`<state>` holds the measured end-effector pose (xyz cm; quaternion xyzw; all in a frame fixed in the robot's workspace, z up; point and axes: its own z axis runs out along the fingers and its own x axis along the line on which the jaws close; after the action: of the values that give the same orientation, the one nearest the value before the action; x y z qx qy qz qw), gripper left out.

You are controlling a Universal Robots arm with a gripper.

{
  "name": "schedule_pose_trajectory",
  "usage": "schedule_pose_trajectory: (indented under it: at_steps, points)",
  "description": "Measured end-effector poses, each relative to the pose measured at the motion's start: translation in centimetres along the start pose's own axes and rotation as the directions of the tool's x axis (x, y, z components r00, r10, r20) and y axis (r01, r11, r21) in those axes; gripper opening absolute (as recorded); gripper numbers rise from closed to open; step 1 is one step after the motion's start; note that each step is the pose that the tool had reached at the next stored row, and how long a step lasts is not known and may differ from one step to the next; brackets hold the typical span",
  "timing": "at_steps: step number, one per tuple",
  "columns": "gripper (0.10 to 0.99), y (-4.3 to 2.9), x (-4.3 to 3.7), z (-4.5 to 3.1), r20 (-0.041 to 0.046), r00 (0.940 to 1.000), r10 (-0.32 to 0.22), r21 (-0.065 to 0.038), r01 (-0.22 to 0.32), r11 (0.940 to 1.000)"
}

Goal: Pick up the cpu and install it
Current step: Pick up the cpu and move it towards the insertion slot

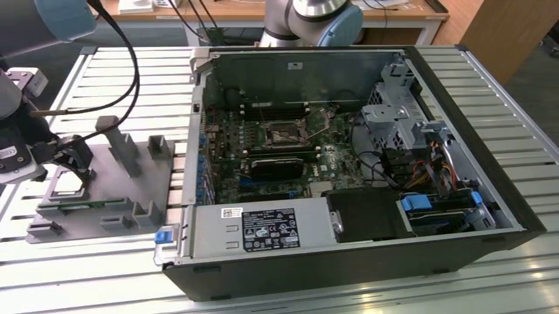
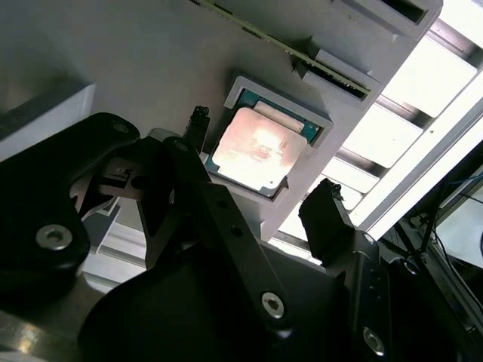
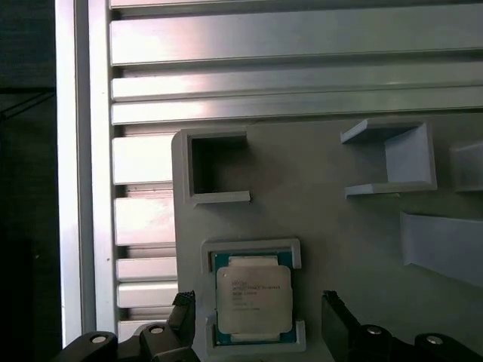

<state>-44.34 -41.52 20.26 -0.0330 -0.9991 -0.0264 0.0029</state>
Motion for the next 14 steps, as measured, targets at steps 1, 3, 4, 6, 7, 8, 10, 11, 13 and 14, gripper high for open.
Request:
schedule_pose_trajectory:
  at_steps: [1, 3, 4, 6, 7, 8, 10, 11, 13, 14]
  points:
    - [0.761, 0.0, 0.0, 0.05, 0.0, 1.0, 0.0, 0.0, 0.0, 1.0]
    - [0.761, -0.01, 0.0, 0.14, -0.0001, 1.0, 0.0, 0.0, 0.0, 1.0]
    - [0.761, -0.01, 0.0, 0.19, -0.0001, 1.0, 0.0, 0.0, 0.0, 1.0]
    - [0.761, -0.02, 0.0, 0.28, -0.0001, 1.0, 0.0, 0.0, 0.0, 1.0]
    - [0.761, -0.02, 0.0, 0.31, -0.0001, 1.0, 0.0, 0.0, 0.0, 1.0]
    - [0.761, -0.02, 0.0, 0.35, -0.0001, 1.0, 0.0, 0.0, 0.0, 1.0]
    - [0.761, -0.02, 0.0, 0.44, 0.0, 1.0, 0.0, 0.0, 0.0, 1.0]
    - [0.761, -0.03, 0.0, 0.47, -0.0001, 1.0, 0.0, 0.0, 0.0, 1.0]
    - [0.761, -0.03, 0.0, 0.55, -0.0001, 1.0, 0.0, 0.0, 0.0, 1.0]
    - [0.761, -0.03, 0.0, 0.59, -0.0001, 1.0, 0.0, 0.0, 0.0, 1.0]
